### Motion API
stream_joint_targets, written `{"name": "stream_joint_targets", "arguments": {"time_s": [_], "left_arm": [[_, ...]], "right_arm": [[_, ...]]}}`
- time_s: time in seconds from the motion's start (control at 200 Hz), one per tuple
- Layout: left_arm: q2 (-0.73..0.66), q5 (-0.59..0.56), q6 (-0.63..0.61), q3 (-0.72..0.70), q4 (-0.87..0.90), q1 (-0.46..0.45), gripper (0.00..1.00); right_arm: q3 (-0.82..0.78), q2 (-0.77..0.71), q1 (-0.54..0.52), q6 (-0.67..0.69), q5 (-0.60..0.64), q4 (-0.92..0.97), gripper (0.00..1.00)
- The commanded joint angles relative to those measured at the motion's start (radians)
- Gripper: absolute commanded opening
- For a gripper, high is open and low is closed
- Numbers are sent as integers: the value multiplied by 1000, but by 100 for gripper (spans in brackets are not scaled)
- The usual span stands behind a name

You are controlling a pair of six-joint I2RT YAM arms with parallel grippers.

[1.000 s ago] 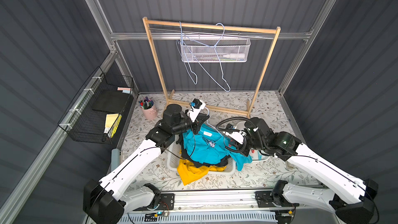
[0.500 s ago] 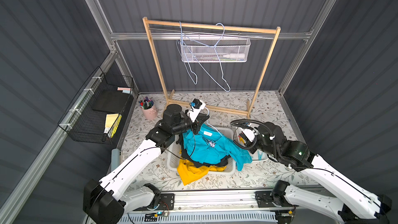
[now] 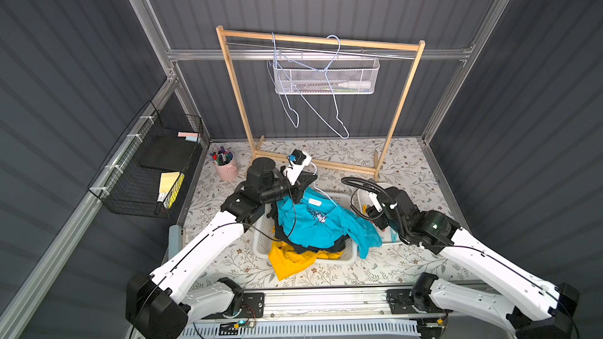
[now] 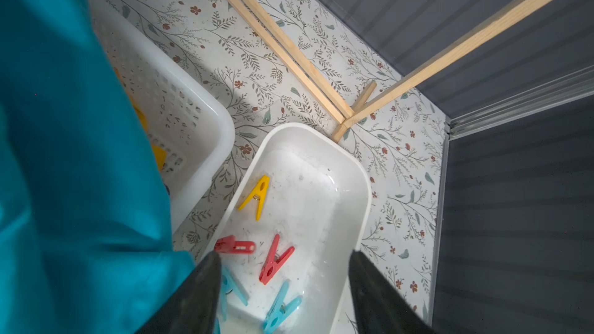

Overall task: Remove the clothespins securing t-shirts to the hanger
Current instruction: Place the clothespin in the storage box, then adjust the hanger.

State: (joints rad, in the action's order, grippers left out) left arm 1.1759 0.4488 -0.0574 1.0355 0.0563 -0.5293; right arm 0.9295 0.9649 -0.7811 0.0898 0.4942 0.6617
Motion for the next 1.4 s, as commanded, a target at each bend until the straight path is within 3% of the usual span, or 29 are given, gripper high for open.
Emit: {"name": "stream_joint_targets", "arguments": {"time_s": [0.0,0.315,0.565,0.75,1.396], "left_arm": [[-26,8,-23,-13,1,-1,0],[-24,11,-29,-15,2,-1,0],[-22,16,-34,-16,0,-1,0],[-21,21,-39,-16,-1,-1,0],[-38,57,-41,-23,-15,-5,0]], "right_arm": [[24,-26,5,-17,4,-9,72],[18,-138,4,-7,-432,-170,70],[85,-44,5,-35,-571,-152,67],[97,16,5,-75,-680,-242,63],[227,291,5,-105,-743,-341,47]]}}
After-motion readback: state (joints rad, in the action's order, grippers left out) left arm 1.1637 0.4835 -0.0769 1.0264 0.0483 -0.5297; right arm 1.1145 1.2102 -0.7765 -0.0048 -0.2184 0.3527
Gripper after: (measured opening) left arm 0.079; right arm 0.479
